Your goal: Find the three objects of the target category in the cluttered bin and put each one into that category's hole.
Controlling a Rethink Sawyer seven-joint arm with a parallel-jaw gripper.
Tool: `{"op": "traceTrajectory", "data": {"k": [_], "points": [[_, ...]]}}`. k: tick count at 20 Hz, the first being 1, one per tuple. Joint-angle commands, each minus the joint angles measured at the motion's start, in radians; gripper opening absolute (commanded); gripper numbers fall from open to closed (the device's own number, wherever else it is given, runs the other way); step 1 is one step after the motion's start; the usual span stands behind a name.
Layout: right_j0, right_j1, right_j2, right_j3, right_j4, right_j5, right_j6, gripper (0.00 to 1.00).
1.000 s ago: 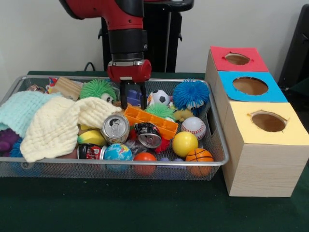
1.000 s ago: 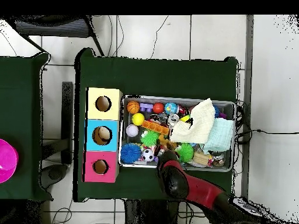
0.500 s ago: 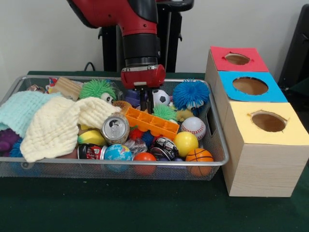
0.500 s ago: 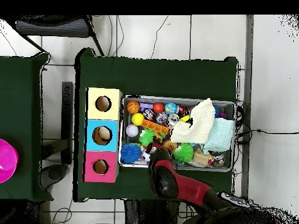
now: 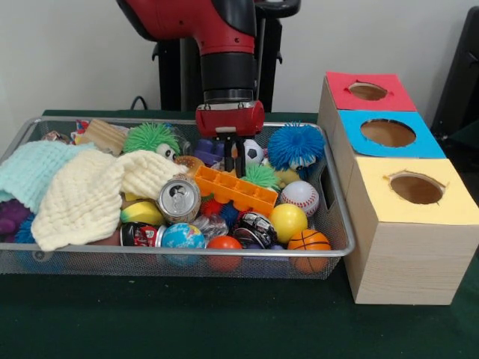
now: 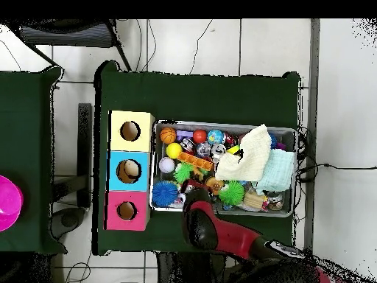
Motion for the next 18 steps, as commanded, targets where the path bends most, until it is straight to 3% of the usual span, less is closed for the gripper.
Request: {"op": "traceTrajectory", "data": {"k": [1,5,18], "points": [[0.059,-0.073,-0.033,-0.064,0.112,0.064,0.179,0.0],[0.061,-0.158,-0.033,-0.026,0.122,0.115,0.185,0.0],[0.071,-0.315,-0.031,0.058,0.13,0.186,0.22,0.0]]}}
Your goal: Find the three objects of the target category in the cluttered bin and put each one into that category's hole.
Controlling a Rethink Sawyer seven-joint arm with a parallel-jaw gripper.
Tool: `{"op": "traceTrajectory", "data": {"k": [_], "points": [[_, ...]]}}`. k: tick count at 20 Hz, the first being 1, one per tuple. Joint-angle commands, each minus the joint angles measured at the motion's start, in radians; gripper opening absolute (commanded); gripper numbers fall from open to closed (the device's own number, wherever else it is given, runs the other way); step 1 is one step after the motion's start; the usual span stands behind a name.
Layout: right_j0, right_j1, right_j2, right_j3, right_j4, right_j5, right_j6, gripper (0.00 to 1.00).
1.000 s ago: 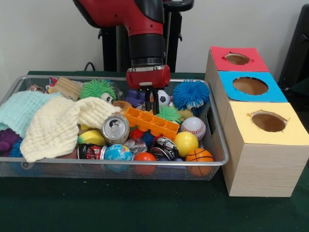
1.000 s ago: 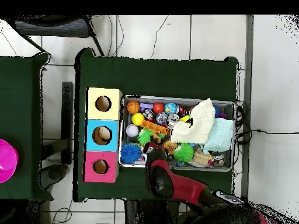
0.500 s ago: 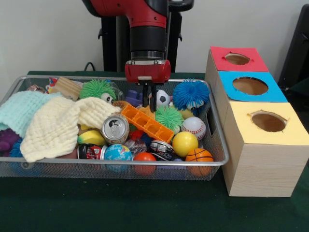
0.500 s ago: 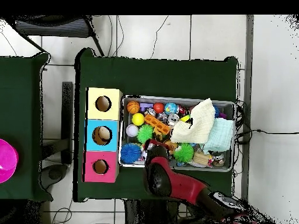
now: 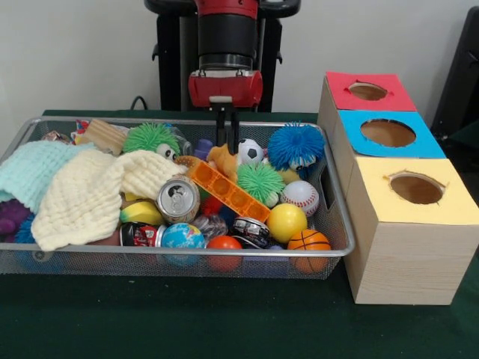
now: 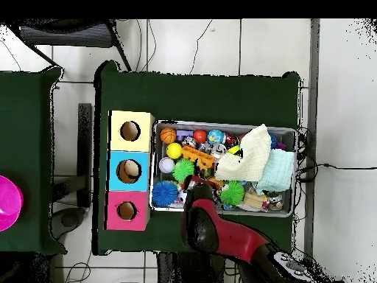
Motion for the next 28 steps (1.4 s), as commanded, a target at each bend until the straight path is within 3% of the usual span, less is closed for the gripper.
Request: {"op": "traceTrajectory", "data": {"k": [1,4,12,17,21,25,28], "points": [[0.006,-0.118,0.008,0.017,0.072,0.102,0.222,0.0],[0.022,-0.168,0.01,0.053,0.095,0.139,0.23,0.0],[0.112,-0.386,-0.002,0.197,0.217,0.309,0.272,0.0],[0.168,-0.47,-0.02,0.217,0.286,0.388,0.284,0.0],[0.27,-0.549,-0.091,0.233,0.366,0.452,0.286,0.0],[0.334,-0.554,-0.111,0.254,0.42,0.41,0.32,0.0],[0.464,-0.567,-0.182,0.255,0.515,0.401,0.325,0.0]]}}
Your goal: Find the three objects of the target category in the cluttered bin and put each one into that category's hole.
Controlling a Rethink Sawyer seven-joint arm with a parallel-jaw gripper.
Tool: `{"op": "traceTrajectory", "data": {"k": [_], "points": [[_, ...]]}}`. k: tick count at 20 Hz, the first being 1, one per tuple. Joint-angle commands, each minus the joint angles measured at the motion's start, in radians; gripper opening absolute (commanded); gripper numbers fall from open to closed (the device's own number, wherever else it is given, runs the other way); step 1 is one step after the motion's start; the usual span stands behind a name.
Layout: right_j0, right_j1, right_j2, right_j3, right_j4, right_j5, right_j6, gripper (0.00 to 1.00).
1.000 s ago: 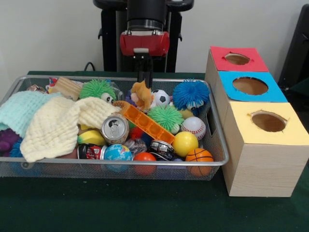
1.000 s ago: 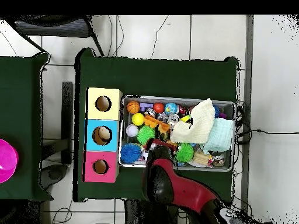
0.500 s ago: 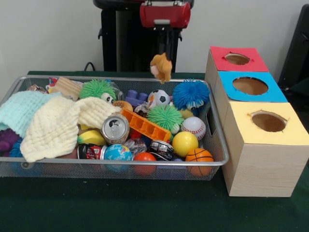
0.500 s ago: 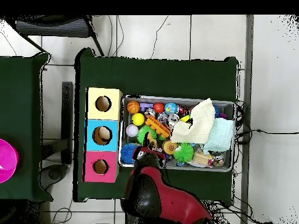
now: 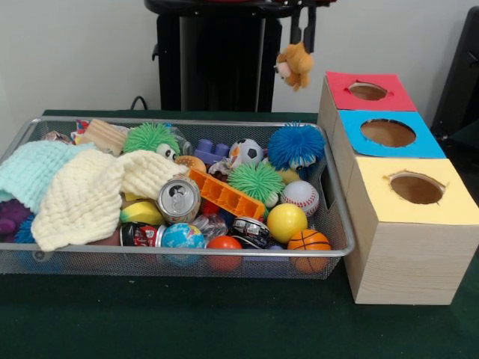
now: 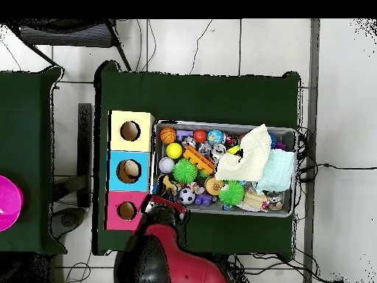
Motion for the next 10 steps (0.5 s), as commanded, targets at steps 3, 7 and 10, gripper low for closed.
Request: {"op": "traceTrajectory", "data": {"k": [3,7,10], "points": [[0.193,-0.035,-0.109,0.058,0.229,0.003,0.353,0.0],[0.292,0.008,-0.114,0.077,0.315,-0.087,0.429,0.0],[0.395,0.044,-0.139,0.057,0.408,-0.117,0.449,0.0]]}}
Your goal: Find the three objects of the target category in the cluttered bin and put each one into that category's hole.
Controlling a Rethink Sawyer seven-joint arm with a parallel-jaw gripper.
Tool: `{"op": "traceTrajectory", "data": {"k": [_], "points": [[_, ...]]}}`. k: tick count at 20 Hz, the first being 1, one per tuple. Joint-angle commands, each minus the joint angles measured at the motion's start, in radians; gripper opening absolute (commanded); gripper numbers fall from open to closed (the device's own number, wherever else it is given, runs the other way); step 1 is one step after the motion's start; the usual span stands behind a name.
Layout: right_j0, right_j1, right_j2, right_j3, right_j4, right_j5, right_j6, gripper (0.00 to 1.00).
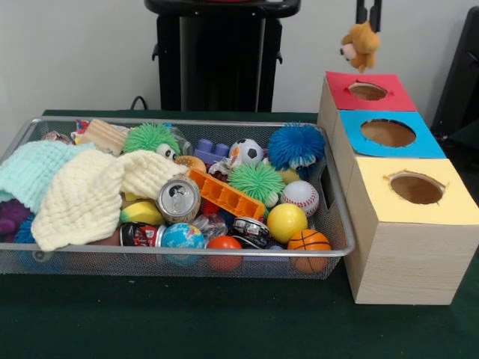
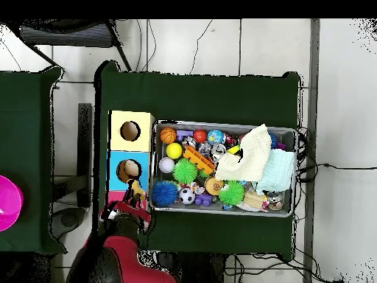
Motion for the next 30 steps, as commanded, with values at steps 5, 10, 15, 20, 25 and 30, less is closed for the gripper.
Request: {"op": "traceTrajectory", "data": {"k": [5,10,15,20,25,30], "points": [[0.084,0.161,0.002,0.038,0.11,-0.207,0.488,0.0],[0.047,0.242,0.019,0.002,0.033,-0.275,0.53,0.0],[0.047,0.255,0.001,-0.003,0.02,-0.281,0.522,0.0],[0.046,0.268,0.0,0.003,0.014,-0.278,0.531,0.0],[0.056,0.251,0.002,0.016,0.03,-0.245,0.536,0.0],[0.091,0.22,-0.006,0.036,0.069,-0.207,0.536,0.0]]}}
